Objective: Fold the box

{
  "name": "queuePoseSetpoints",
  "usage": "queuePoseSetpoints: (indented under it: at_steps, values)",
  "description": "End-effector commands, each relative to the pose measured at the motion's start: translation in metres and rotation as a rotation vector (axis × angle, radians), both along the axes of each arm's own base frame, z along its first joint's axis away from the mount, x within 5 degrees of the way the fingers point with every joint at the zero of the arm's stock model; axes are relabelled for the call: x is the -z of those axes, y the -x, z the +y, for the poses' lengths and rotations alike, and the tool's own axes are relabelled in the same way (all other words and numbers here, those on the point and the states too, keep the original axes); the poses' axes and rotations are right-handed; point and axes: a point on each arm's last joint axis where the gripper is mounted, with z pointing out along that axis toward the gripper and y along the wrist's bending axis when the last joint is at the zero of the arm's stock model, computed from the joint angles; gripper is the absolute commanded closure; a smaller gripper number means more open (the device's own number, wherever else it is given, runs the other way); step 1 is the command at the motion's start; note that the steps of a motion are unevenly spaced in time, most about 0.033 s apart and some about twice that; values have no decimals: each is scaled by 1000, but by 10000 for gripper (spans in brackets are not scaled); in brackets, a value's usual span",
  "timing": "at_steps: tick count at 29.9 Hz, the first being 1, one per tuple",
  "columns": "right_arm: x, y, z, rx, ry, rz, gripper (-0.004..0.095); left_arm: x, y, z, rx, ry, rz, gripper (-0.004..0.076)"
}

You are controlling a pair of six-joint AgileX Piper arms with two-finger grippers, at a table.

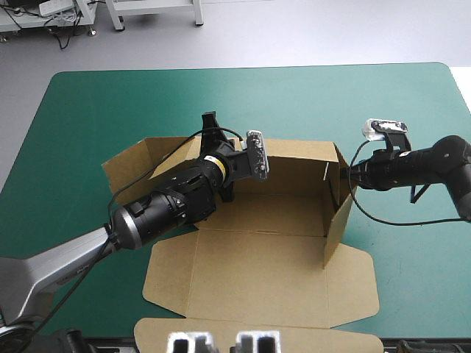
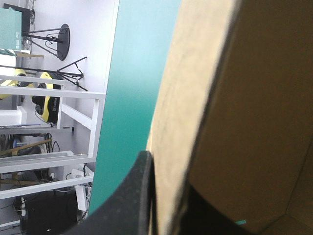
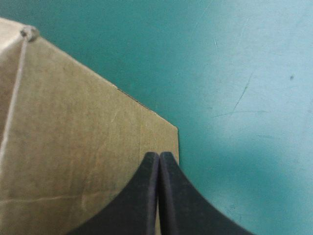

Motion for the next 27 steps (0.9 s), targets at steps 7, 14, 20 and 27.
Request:
queuePoseSetpoints:
  at_steps: [7, 14, 20, 27]
  values:
    - [-9, 5, 5, 6, -64, -93, 925, 17, 7, 4, -32, 51, 47, 733]
    - [-20, 12, 6, 3, -68, -132, 925, 57, 13, 14, -62, 6, 45, 733]
    - [-28, 24, 8, -51, -65, -143, 925, 62, 14, 12, -33, 23, 52, 733]
    - [-43, 39, 9, -104, -24, -246, 925, 62, 15, 7, -1, 72, 62, 733]
